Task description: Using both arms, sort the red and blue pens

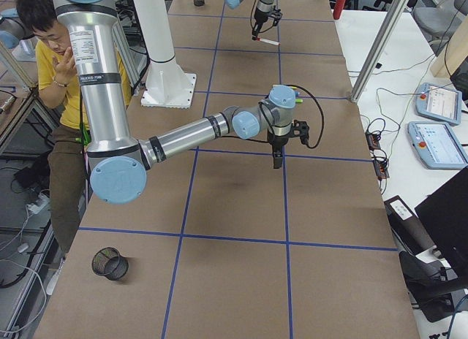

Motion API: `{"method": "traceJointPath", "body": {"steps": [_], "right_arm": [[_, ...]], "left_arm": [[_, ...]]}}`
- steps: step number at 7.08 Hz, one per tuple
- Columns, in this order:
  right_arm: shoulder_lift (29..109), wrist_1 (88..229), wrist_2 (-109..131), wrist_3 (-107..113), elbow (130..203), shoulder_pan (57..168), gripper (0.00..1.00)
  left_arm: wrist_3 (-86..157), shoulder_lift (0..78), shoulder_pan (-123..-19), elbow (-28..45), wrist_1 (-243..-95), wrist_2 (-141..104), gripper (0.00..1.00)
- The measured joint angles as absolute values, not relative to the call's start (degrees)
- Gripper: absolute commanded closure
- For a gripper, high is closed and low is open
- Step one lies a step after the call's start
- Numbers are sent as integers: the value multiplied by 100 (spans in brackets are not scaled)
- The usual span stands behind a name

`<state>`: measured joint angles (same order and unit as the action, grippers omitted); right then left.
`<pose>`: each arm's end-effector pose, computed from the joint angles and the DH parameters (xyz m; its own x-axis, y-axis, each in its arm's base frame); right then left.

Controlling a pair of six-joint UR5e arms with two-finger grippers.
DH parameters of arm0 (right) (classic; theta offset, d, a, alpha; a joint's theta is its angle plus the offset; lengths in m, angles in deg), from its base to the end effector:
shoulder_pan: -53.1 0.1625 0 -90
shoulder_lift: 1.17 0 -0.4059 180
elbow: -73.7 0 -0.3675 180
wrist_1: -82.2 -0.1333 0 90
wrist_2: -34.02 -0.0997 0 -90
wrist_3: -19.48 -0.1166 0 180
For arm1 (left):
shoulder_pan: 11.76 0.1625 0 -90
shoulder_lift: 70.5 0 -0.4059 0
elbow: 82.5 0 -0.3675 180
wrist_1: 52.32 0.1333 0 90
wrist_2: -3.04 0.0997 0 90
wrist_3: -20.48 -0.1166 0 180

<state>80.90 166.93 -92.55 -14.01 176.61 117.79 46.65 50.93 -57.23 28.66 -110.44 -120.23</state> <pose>-0.1690 -0.5066 0.4740 0.7238 -0.0361 0.6890 -0.0186 0.9972 0.0718 0.3452 -0.4497 0.2729 0.7021 0.3563 -0.6165 -0.3859 0.9181 0.0911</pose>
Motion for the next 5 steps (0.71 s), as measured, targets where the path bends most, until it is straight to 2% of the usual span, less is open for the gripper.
{"method": "traceJointPath", "body": {"steps": [2,5], "right_arm": [[8115,16693,-9255,-1401,17664,11779,0],[8146,16693,-9255,-1401,17670,11779,0]], "left_arm": [[3763,4095,-5814,3984,-10425,-11609,100],[2445,2203,-6112,5114,-10309,-11062,100]]}}
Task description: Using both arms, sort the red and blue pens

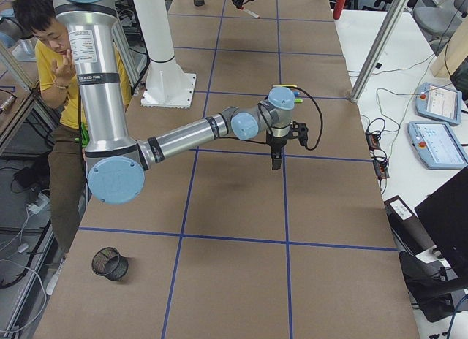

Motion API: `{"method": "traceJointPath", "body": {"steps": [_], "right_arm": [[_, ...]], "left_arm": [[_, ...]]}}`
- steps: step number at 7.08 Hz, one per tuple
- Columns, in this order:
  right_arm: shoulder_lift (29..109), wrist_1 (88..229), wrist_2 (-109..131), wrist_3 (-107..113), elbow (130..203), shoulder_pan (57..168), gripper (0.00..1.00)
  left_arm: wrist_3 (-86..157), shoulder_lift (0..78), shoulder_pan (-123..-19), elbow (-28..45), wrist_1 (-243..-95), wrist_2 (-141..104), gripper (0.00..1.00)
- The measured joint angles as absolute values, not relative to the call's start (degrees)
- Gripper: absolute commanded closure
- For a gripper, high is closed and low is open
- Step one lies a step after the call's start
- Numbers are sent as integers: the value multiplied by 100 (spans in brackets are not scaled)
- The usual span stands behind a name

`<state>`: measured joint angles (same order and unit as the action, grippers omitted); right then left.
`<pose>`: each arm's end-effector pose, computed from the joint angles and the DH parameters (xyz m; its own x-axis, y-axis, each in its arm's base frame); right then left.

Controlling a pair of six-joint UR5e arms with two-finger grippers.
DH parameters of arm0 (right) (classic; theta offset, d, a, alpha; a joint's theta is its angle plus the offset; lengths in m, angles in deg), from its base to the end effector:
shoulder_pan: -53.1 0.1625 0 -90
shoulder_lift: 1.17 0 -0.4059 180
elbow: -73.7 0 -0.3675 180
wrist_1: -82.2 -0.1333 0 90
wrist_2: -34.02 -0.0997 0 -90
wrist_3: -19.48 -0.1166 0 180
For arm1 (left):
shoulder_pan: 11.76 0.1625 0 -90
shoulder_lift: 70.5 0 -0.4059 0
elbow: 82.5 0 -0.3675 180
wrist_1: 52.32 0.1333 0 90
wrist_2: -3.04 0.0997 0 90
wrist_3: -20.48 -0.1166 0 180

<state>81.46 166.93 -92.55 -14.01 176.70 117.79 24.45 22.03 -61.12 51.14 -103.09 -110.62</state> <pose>-0.1676 -0.5037 0.4784 0.7263 -0.0310 0.6867 -0.0184 0.9977 0.0645 0.1846 -0.3480 0.3969 0.7066 0.5797 -0.4058 -0.5990 0.7953 0.0930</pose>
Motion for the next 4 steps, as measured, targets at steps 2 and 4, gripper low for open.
{"method": "traceJointPath", "body": {"steps": [2,4], "right_arm": [[8159,16693,-9255,-1401,17666,11779,0],[8168,16693,-9255,-1401,17654,11776,0]], "left_arm": [[1643,939,-6435,5584,-10332,-10814,100],[911,-157,-6644,5776,-10354,-10570,100]]}}
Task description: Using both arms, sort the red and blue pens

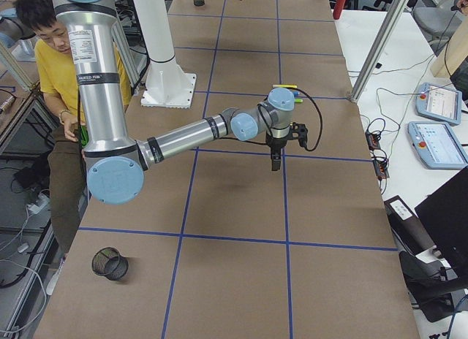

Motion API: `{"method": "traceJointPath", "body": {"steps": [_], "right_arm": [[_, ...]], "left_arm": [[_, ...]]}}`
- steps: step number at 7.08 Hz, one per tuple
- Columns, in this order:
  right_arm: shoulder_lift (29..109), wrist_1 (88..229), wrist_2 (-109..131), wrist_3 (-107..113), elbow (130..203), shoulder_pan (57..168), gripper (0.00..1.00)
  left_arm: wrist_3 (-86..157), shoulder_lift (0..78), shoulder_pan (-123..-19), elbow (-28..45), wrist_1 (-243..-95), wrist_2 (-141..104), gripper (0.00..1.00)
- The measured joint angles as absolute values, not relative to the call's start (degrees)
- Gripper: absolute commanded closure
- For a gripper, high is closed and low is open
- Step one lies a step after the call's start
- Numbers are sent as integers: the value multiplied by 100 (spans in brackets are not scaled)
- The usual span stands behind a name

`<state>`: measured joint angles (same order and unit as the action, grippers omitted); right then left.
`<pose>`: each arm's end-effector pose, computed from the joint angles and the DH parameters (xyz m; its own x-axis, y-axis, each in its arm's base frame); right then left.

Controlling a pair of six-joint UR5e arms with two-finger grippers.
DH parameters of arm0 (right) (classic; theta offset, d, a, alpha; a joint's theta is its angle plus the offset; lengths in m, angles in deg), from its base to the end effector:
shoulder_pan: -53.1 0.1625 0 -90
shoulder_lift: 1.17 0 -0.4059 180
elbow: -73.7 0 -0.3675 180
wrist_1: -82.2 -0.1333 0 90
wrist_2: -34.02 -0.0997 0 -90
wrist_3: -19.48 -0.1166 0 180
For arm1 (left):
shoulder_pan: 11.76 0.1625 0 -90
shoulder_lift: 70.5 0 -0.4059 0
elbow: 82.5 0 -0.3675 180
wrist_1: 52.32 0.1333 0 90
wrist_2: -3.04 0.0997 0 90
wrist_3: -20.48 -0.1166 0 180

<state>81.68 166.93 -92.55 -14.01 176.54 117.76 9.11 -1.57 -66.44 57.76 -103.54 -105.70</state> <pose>-0.1674 -0.5027 0.4818 0.7282 -0.0273 0.6848 -0.0177 0.9981 0.0586 0.0691 -0.2633 0.4875 0.6755 0.6525 -0.3434 -0.7173 0.6894 -0.1009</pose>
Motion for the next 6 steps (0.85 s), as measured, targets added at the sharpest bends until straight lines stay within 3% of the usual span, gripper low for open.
{"method": "traceJointPath", "body": {"steps": [3,6], "right_arm": [[8177,16693,-9255,-1401,17645,11746,0],[8195,16693,-9260,-1401,17644,11700,0]], "left_arm": [[319,-1461,-6709,5780,-10371,-9991,100],[105,-2213,-6703,5593,-10415,-9288,100]]}}
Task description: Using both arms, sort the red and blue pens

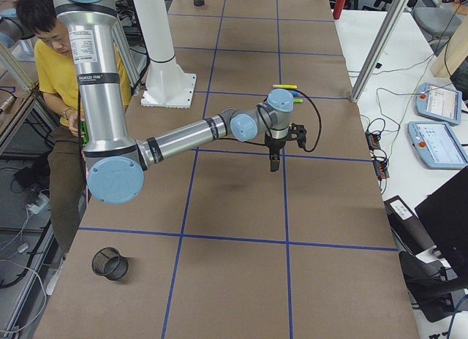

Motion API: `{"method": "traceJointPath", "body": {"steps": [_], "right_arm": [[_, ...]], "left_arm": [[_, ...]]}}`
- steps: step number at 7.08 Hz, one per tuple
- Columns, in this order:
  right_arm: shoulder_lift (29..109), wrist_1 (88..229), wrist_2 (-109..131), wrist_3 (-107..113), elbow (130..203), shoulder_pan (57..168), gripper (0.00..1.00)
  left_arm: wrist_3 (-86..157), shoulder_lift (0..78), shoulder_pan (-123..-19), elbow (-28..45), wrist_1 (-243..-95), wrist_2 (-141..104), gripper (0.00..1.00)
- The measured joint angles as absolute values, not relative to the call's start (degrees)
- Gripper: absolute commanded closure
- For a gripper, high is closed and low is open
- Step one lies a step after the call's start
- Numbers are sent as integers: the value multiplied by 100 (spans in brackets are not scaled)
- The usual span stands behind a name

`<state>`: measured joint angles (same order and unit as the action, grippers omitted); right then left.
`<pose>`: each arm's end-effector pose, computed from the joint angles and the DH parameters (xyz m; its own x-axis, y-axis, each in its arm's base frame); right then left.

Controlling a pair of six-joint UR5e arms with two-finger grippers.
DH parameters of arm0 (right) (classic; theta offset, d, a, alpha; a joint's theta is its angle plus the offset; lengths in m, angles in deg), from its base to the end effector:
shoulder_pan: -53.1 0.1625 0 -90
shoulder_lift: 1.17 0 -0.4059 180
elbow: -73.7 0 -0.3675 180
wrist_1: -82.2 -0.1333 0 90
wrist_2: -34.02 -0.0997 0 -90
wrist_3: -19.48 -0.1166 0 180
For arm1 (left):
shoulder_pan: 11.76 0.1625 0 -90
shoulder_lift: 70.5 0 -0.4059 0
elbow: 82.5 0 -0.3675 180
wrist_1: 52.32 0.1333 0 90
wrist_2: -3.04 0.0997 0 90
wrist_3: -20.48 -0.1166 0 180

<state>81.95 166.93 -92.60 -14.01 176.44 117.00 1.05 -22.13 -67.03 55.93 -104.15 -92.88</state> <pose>-0.1736 -0.4992 0.4850 0.7292 -0.0330 0.6835 -0.0039 0.9986 0.0524 -0.0313 -0.1677 0.5733 0.6379 0.7262 -0.2562 -0.7408 0.4879 -0.4616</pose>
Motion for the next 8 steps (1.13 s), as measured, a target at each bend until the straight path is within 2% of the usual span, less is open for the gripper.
{"method": "traceJointPath", "body": {"steps": [4,8], "right_arm": [[8201,16686,-9265,-1401,17649,11644,0],[8198,16684,-9272,-1401,17675,11606,0]], "left_arm": [[92,-3008,-6687,4470,-12006,-9093,100],[-206,-3180,-6663,3819,-12321,-9647,100]]}}
